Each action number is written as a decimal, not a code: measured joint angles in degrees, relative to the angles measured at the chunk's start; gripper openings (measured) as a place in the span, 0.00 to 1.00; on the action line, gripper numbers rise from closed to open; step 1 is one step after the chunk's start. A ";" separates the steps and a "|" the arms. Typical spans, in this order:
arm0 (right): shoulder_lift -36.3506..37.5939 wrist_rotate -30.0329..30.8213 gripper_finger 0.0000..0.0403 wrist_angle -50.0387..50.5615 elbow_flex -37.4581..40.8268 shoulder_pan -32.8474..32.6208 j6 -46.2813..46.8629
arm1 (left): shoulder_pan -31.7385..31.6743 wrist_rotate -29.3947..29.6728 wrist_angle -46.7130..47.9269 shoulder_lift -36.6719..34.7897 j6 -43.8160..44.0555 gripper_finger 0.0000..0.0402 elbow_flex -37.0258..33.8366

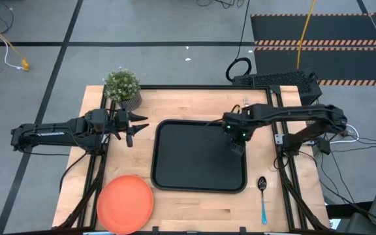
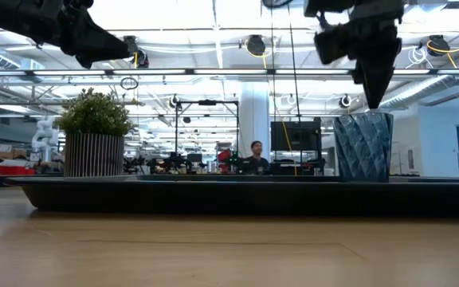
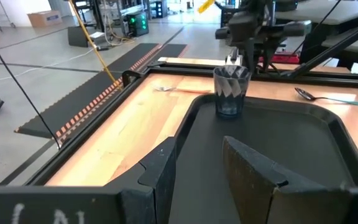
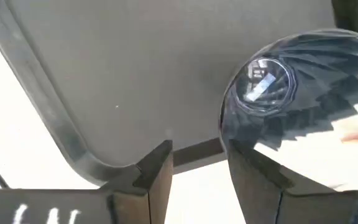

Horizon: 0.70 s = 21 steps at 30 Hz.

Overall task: Pick and place plate/cup/fork/spoon on tray
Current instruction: Adjust the black tray on the table

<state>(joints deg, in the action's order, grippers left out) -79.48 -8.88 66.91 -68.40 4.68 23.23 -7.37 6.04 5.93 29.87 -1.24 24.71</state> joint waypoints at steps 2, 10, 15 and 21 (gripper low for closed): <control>1.88 2.15 0.36 -0.63 0.00 -1.07 1.86 | -0.01 0.02 -0.37 0.00 -0.57 0.34 0.00; 5.02 6.64 0.36 0.64 0.00 -5.44 12.20 | -0.05 0.06 -2.15 -0.02 -2.35 0.34 0.00; 4.51 6.11 0.36 -1.83 4.04 -10.01 15.33 | -0.05 0.09 -1.37 0.00 -2.93 0.34 0.00; 3.89 5.68 0.36 -7.47 11.97 -11.61 16.14 | -0.05 0.09 -1.51 0.00 -2.51 0.34 0.00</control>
<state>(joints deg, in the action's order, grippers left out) -75.59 -3.20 59.44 -56.43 -6.93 39.38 -7.42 6.13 4.42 29.87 -3.75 24.71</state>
